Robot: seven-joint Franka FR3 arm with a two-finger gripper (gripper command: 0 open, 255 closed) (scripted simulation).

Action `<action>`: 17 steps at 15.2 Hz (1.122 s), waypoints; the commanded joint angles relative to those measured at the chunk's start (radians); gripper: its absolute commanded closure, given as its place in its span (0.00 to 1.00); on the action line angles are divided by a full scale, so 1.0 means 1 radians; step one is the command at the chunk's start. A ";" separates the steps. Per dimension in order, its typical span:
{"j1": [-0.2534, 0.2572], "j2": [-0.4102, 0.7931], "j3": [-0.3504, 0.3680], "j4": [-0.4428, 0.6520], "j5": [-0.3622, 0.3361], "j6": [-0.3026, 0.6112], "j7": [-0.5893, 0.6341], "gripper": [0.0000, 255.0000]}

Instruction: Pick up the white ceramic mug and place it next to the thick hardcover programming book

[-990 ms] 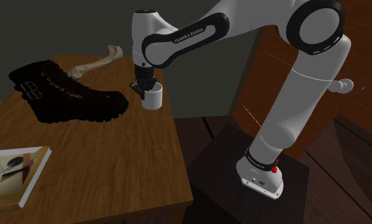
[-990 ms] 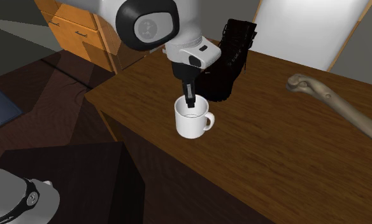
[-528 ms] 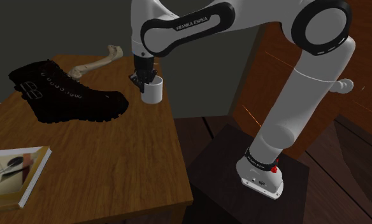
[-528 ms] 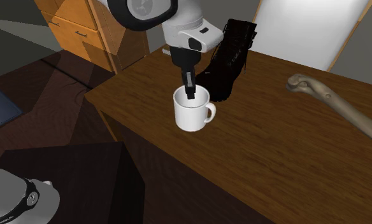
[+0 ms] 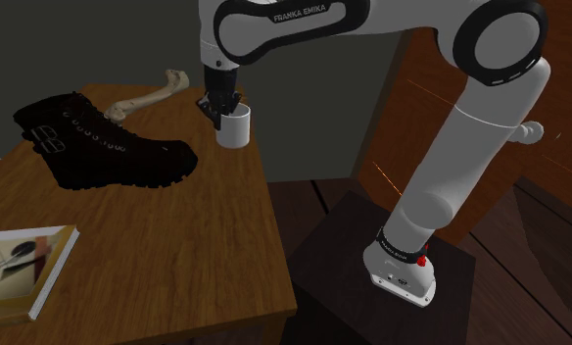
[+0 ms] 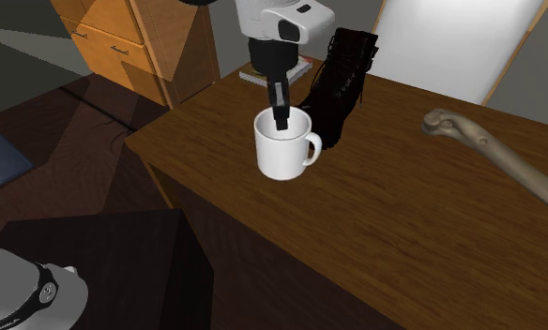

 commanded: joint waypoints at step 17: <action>0.046 0.002 0.048 0.190 -0.006 -0.193 0.087 1.00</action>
